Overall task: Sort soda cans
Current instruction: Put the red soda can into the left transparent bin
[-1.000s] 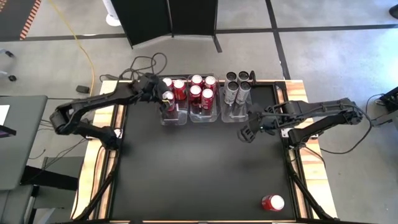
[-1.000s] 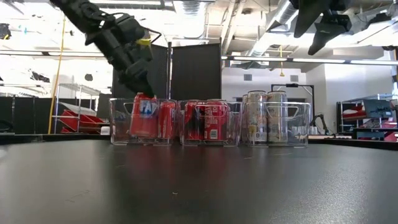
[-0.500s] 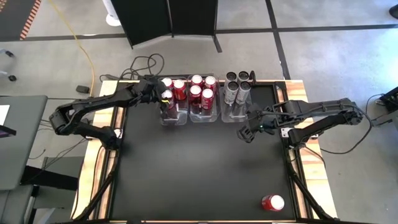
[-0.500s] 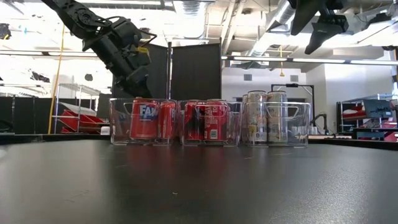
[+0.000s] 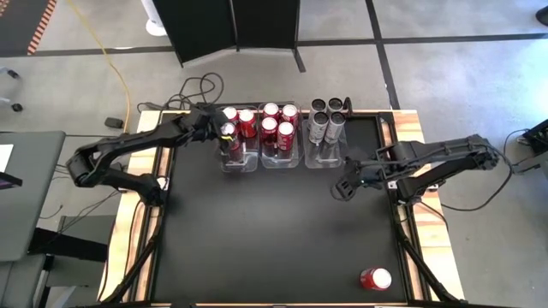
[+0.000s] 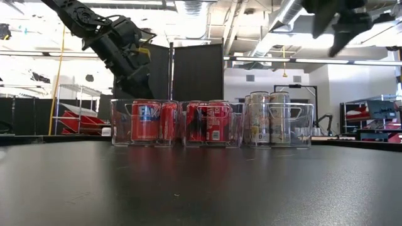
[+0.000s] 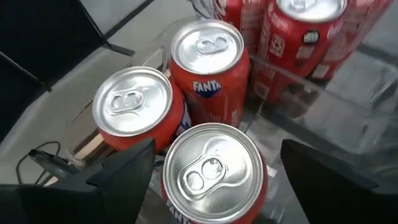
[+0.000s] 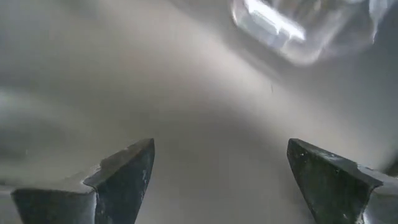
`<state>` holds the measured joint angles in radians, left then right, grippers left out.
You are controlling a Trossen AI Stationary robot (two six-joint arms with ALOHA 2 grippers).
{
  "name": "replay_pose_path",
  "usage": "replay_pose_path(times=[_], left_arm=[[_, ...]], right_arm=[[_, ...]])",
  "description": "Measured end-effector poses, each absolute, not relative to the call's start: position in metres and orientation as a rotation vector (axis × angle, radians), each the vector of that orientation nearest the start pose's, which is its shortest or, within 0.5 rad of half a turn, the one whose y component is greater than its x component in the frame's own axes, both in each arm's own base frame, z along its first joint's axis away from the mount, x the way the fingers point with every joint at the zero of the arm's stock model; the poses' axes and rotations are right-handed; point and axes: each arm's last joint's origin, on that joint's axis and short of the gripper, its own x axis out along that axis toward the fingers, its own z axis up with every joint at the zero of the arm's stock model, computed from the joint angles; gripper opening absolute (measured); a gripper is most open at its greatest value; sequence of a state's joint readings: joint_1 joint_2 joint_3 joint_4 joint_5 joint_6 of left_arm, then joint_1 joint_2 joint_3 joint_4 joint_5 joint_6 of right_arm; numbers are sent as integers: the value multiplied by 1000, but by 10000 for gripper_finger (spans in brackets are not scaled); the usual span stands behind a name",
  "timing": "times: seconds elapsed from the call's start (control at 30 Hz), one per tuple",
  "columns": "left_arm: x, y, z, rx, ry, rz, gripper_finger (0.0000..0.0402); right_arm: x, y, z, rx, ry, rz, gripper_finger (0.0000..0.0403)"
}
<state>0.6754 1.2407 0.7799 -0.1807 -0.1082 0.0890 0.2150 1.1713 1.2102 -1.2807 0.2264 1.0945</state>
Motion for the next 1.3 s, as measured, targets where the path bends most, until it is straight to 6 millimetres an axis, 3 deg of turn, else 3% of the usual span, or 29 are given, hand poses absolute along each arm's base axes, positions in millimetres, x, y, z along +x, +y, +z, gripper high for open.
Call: replay_pose_path(times=[0.33, 0.5, 0.77, 1.07, 1.3], left_arm=[[164, 138, 296, -70, 410, 826, 350], [144, 118, 317, -81, 294, 824, 350], [153, 107, 310, -138, 341, 701, 350], [186, 113, 292, -163, 393, 567, 350], [191, 114, 293, -178, 351, 530, 350]], right_arm=[[173, 86, 320, 842, 1228, -535, 383], [162, 112, 318, 1027, 1383, -539, 383], [153, 144, 321, 1302, 1426, -602, 383], [154, 189, 298, 1262, 1512, -648, 384], [149, 223, 281, 1255, 1543, -653, 398]])
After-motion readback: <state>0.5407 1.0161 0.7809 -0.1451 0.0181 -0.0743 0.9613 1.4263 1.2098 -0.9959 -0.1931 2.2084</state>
